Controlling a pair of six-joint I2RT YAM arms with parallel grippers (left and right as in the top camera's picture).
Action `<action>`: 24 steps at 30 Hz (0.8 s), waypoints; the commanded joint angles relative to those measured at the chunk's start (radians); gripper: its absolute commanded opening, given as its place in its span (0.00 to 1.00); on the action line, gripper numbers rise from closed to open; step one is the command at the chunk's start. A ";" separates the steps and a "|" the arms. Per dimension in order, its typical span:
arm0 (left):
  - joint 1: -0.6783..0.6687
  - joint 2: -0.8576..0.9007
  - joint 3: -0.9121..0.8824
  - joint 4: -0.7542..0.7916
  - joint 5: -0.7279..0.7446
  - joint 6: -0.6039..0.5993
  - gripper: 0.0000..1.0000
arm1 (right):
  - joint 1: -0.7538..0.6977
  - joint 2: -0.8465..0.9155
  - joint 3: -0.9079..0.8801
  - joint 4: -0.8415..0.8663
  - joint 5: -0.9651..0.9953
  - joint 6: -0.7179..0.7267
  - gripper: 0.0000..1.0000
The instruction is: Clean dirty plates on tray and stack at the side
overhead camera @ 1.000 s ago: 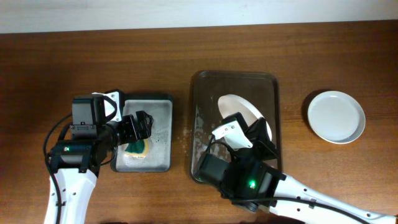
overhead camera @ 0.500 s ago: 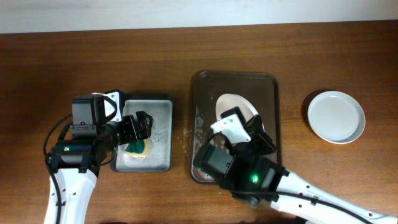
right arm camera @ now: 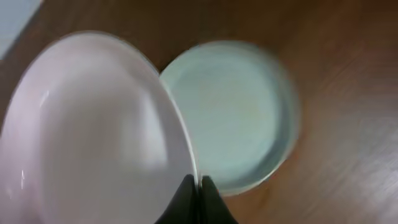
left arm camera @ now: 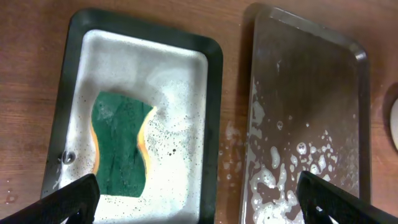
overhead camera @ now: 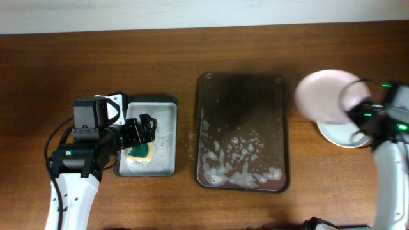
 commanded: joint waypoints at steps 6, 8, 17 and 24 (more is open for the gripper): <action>0.003 -0.006 0.016 0.001 -0.007 0.009 0.99 | -0.211 0.307 0.017 0.058 -0.048 0.007 0.04; 0.003 -0.006 0.016 0.001 -0.007 0.009 0.99 | -0.211 0.303 0.027 0.054 -0.142 -0.048 0.40; 0.003 -0.006 0.016 0.001 -0.007 0.009 0.99 | 0.240 -0.155 0.159 -0.130 -0.388 -0.271 0.57; 0.003 -0.006 0.016 0.001 -0.007 0.009 0.99 | 0.724 -0.174 0.126 -0.464 -0.208 -0.285 0.49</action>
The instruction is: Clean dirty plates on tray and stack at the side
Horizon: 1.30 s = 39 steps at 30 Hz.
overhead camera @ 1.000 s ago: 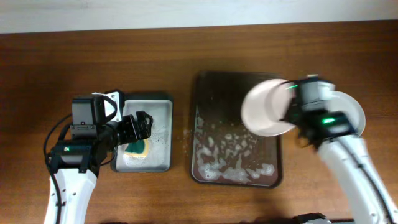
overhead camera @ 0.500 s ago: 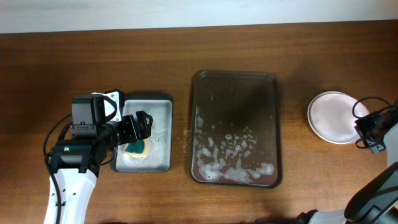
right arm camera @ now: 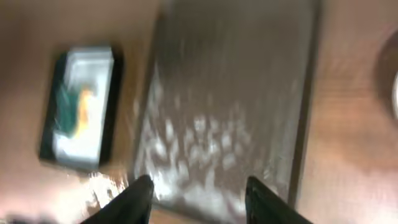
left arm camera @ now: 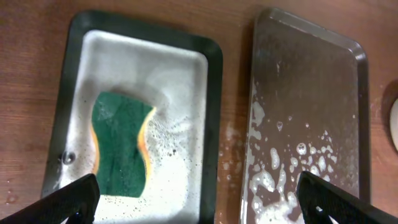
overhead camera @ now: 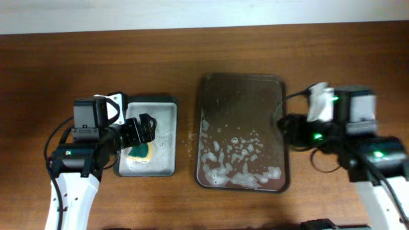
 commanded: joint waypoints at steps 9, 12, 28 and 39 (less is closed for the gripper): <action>0.003 -0.006 0.016 0.000 -0.006 0.009 1.00 | 0.412 0.306 -0.113 -0.005 0.109 0.145 0.45; 0.003 -0.006 0.016 0.000 -0.006 0.009 0.99 | 0.491 0.420 -0.116 0.130 0.031 -0.014 0.41; 0.003 -0.006 0.016 0.000 -0.006 0.009 0.99 | 0.801 0.632 -0.098 0.234 0.217 0.004 0.47; 0.003 -0.006 0.016 0.000 -0.006 0.009 0.99 | -0.215 0.599 -0.040 0.318 0.047 -0.045 0.45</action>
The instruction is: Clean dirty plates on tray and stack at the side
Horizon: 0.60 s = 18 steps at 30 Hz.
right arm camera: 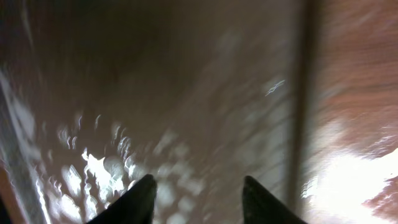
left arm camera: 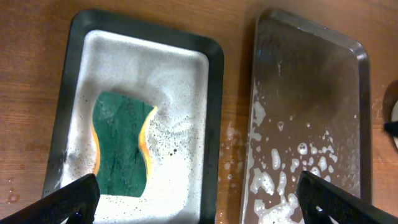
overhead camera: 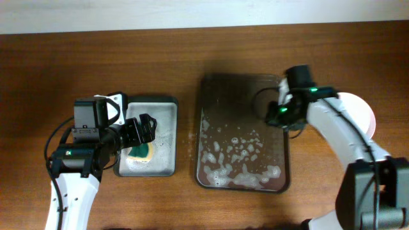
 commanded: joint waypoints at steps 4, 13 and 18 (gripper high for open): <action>0.003 -0.006 0.016 0.002 -0.003 0.010 0.99 | -0.191 0.061 0.003 0.079 -0.009 -0.150 0.44; 0.003 -0.006 0.016 0.002 -0.003 0.010 0.99 | -0.142 0.235 0.003 0.107 -0.024 -0.161 0.31; 0.003 -0.006 0.016 0.002 -0.003 0.010 0.99 | -0.111 0.234 0.002 0.117 0.002 -0.164 0.04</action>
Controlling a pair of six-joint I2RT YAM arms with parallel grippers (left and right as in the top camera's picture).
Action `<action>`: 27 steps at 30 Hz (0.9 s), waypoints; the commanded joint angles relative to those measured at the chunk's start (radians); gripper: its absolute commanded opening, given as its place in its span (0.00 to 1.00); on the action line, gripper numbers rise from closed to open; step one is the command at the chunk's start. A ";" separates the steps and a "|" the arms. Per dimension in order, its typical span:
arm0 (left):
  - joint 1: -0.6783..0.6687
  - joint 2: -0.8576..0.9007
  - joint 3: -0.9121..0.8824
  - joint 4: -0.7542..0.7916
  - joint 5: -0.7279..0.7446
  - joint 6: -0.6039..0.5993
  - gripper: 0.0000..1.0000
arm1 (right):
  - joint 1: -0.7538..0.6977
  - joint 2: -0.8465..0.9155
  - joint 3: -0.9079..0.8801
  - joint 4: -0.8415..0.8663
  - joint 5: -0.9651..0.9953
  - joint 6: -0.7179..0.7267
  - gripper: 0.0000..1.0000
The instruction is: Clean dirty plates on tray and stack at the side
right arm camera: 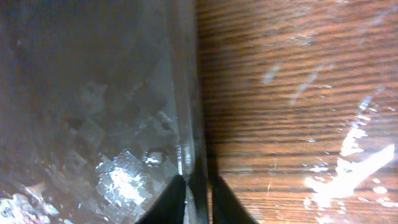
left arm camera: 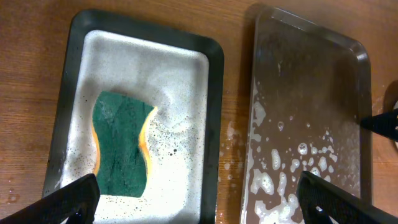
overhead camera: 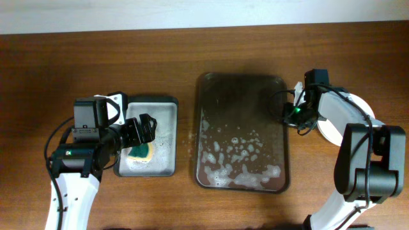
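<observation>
The large dark tray (overhead camera: 236, 96) holds only soapy foam (overhead camera: 236, 160). My right gripper (overhead camera: 295, 115) is at its right rim. In the right wrist view the gripper (right arm camera: 196, 186) is shut on that rim (right arm camera: 185, 124), one finger inside the tray and one over the wood. The stacked plates (overhead camera: 330, 132) lie right of the tray, mostly hidden under my right arm. My left gripper (left arm camera: 199, 208) hangs open above the small pan (left arm camera: 211, 93), where the green sponge (left arm camera: 121, 143) lies in suds.
Wet patches and foam specks mark the wooden table (overhead camera: 188, 137) between the pan and the tray. The table's far edge meets a white wall (overhead camera: 192, 13). My right arm reaches across the plate stack.
My right gripper was open over the tray's right inner part. Now it sits at the tray's right rim, shut on it. The left arm has not moved.
My right gripper first held a pink plate tilted over a pale plate right of the tray. Then it was open near the tray without the plate. Then the pink plate lay on the stack and the gripper hung over the tray. Now it grips the tray's rim.
</observation>
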 commanded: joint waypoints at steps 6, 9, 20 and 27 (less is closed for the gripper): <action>0.003 -0.006 0.016 0.001 -0.003 0.009 0.99 | 0.048 0.007 0.002 0.065 0.051 -0.196 0.04; 0.003 -0.006 0.016 0.001 -0.003 0.009 0.99 | 0.080 0.007 0.002 0.088 0.070 -0.283 0.04; 0.003 -0.006 0.016 0.001 -0.003 0.009 0.99 | 0.118 -0.007 0.003 0.085 0.134 -0.170 0.22; 0.003 -0.006 0.016 0.001 -0.003 0.009 0.99 | 0.130 -0.163 0.006 0.043 0.000 -0.027 0.33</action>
